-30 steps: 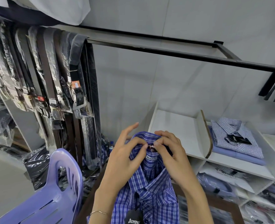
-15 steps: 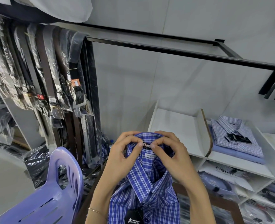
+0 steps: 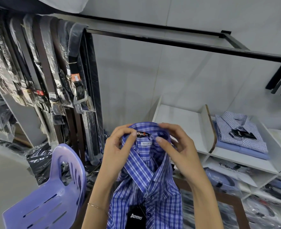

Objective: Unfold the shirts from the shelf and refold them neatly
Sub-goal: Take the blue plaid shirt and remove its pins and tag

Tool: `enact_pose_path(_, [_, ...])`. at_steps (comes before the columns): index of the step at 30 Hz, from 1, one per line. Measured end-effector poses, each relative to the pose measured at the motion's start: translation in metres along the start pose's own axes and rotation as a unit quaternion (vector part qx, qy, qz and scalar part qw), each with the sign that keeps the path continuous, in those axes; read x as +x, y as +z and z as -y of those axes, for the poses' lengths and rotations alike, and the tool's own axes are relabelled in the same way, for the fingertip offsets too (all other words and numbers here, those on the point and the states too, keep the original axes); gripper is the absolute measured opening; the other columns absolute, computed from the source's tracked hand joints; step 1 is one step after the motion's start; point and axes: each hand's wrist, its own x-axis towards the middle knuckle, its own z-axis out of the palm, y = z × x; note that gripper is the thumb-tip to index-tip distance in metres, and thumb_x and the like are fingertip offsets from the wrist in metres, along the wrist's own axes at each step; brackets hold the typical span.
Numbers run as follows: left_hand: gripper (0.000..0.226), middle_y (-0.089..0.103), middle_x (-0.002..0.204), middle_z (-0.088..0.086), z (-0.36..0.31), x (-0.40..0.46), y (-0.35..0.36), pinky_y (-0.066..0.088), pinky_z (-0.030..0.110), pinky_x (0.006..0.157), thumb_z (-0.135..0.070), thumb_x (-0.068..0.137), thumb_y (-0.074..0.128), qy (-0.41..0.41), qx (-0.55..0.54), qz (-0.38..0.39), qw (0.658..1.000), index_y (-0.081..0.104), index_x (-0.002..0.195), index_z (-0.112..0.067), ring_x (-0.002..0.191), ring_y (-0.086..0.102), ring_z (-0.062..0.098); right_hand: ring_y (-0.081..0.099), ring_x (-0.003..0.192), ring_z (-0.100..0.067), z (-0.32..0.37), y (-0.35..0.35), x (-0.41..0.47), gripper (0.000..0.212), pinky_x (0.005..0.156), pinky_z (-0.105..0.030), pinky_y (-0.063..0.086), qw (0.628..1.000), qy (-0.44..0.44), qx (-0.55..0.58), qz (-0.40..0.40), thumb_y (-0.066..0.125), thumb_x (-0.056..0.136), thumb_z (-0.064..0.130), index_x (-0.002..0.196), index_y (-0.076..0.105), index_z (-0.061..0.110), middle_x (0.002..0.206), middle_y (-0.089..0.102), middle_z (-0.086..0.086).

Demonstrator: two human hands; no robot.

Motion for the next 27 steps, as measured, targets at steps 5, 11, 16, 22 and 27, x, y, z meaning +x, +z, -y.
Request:
enact_pose_path(5, [0.017,0.071,0.103,0.010,-0.004,0.004,-0.007,0.054,0.041,0.080,-0.025,0.094,0.057,-0.250,-0.313,-0.116,0.909,0.070,0.097,-0.014,0.086,0.069,0.021,0.051,0.122,0.001,-0.011,-0.013,-0.005,0.087,0.104,-0.033,0.041,0.995,0.070,0.010,0.064,0.082,0.055,0.059,0.131,0.038,0.051,0.132,0.053,0.017])
enact_pose_path(11, [0.032,0.075,0.077,0.009,0.003,-0.002,-0.001,0.058,0.030,0.052,-0.021,0.100,0.041,-0.360,-0.470,-0.111,0.798,0.069,0.105,-0.006,0.064,0.072,0.019,0.064,0.100,-0.003,-0.016,0.008,-0.009,0.064,0.092,-0.032,0.051,0.961,0.117,-0.059,0.245,0.084,0.066,0.041,0.122,0.056,0.031,0.112,0.067,0.014])
enact_pose_path(16, [0.034,0.071,0.103,0.014,0.006,-0.001,0.005,0.058,0.037,0.066,-0.030,0.100,0.043,-0.374,-0.454,-0.098,0.802,0.063,0.115,-0.006,0.085,0.071,0.024,0.064,0.080,0.003,-0.017,0.022,-0.008,0.010,0.073,-0.019,0.044,0.978,0.078,-0.114,0.156,0.070,0.085,0.027,0.078,0.066,0.033,0.080,0.070,0.019])
enact_pose_path(22, [0.077,0.072,0.109,-0.002,0.017,-0.003,-0.002,0.044,0.045,0.101,-0.085,0.071,0.040,-0.306,-0.150,0.099,0.935,0.064,0.118,-0.029,0.105,0.065,0.021,0.055,0.044,0.001,-0.012,0.020,-0.005,0.012,0.047,-0.011,0.038,0.995,0.083,0.054,-0.029,0.066,0.089,0.019,0.077,0.068,0.017,0.063,0.068,0.010])
enact_pose_path(27, [0.034,0.071,0.110,-0.007,0.024,-0.018,0.006,0.049,0.032,0.094,-0.044,0.086,0.064,-0.158,0.046,0.266,0.950,0.066,0.114,-0.024,0.103,0.065,0.006,0.066,0.065,-0.017,-0.014,0.026,0.002,0.016,0.059,-0.023,0.055,0.976,0.137,0.142,-0.091,0.068,0.086,0.012,0.101,0.063,0.014,0.093,0.070,-0.010])
